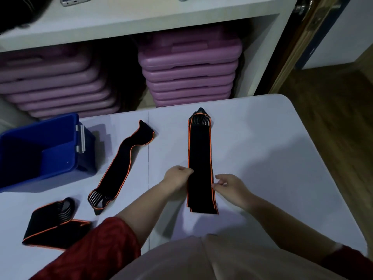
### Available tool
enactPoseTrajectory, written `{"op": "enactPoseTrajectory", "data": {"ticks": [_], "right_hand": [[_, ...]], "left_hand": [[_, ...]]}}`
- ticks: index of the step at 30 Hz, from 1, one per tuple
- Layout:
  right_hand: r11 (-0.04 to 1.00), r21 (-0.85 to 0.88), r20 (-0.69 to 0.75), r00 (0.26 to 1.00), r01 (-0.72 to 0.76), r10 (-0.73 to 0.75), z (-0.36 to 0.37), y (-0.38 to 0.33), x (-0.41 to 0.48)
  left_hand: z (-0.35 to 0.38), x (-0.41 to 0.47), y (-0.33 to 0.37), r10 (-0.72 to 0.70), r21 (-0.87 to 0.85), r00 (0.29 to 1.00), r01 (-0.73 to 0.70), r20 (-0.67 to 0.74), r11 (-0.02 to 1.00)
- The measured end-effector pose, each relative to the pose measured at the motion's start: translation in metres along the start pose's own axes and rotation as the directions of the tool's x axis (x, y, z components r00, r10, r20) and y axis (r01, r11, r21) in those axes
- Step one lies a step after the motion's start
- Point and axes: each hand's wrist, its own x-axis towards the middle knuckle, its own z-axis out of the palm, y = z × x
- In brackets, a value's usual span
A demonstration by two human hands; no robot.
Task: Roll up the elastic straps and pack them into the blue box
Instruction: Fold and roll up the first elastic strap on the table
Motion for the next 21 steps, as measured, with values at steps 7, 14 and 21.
{"op": "enactPoseTrajectory", "data": {"ticks": [7,14,21], "right_hand": [[0.994,0.110,0.025,1.000,-0.008,0.005,0.022,-0.001,-0.014],[0.985,0.174,0.039,0.999,0.006,-0.013,0.037,0.007,-0.041],[0.992,0.057,0.005,0.994,0.110,-0.111,0.039,0.020,-0.060]], "left_hand": [[0.013,-0.027,-0.028,0.008,-0.034,1.000,-0.008,0.016,0.999],[0.018,-0.049,-0.052,0.025,0.101,0.999,-0.028,0.029,0.995],[0.013,-0.066,-0.075,0.415,0.373,0.907,-0.409,0.066,0.833]]}}
